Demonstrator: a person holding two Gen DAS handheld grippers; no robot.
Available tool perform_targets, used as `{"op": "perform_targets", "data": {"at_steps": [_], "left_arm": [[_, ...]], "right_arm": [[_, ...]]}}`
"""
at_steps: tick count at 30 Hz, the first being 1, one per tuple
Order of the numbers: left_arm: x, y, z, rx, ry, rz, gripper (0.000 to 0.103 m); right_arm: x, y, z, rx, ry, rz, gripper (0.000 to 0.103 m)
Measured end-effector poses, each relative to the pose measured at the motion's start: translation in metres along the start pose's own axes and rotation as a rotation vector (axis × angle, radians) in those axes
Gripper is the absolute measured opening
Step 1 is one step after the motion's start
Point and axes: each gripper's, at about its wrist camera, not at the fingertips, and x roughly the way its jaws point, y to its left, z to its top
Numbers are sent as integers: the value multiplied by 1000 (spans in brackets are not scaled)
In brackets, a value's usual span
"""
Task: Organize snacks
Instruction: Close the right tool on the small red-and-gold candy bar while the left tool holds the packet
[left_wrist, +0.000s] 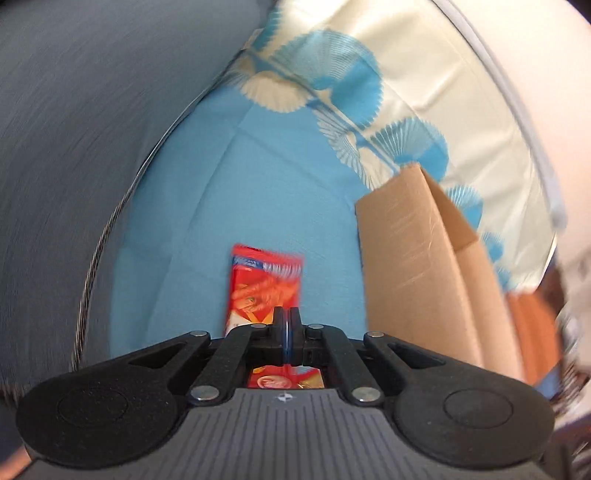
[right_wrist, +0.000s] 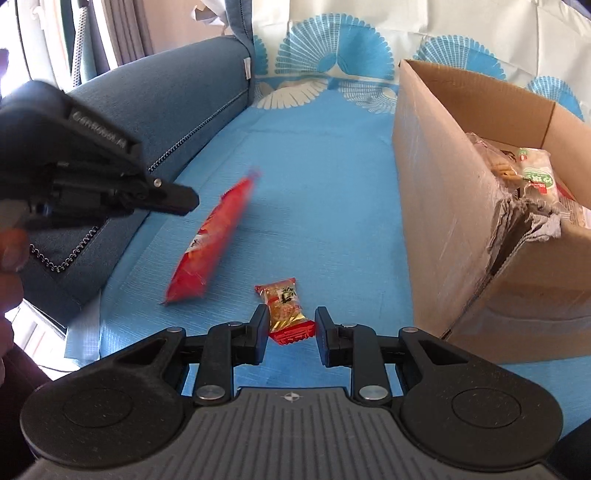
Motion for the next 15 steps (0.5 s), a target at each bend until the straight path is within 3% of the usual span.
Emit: {"op": "perform_targets", "data": {"at_steps": [3, 5, 6, 9, 12, 15], "left_arm": [[-6, 9, -4, -90, -26, -2, 0], [-9, 4, -3, -55, -55, 33, 2], [-9, -1, -3, -21, -65, 47, 6], [-1, -17, -4, 86, -58, 112, 44], [11, -32, -11, 208, -49, 186, 51], [24, -43, -22, 310, -49, 251, 68]], "right_arm": [[5, -1, -4, -34, 6, 2, 28], [7, -3, -6, -20, 16, -1, 28], [8, -3, -7, -17, 17, -6, 29], [10, -2, -8, -14, 13, -13, 30], [12, -1, -6, -28, -1, -19, 35], [14, 0, -4, -54, -20, -30, 42]]}}
